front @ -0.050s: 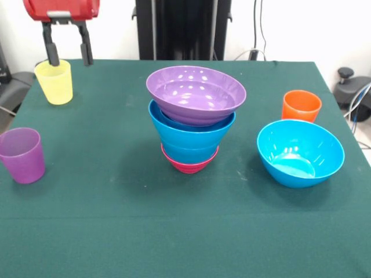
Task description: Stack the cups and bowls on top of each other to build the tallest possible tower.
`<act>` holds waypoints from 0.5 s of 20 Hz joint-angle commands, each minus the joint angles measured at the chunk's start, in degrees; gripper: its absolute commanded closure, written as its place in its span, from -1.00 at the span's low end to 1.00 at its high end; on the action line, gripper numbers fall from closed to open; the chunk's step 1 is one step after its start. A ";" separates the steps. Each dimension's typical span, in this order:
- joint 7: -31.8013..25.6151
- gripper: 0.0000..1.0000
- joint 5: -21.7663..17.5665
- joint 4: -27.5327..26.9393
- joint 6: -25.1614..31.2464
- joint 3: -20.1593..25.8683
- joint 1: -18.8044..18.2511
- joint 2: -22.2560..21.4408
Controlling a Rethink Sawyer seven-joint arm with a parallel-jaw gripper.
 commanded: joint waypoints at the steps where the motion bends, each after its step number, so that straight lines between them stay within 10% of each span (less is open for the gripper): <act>1: -10.14 -1.00 -7.84 0.30 0.01 -0.82 -0.03 5.95; 10: -12.22 -1.00 -8.77 1.92 2.44 1.82 -4.08 3.97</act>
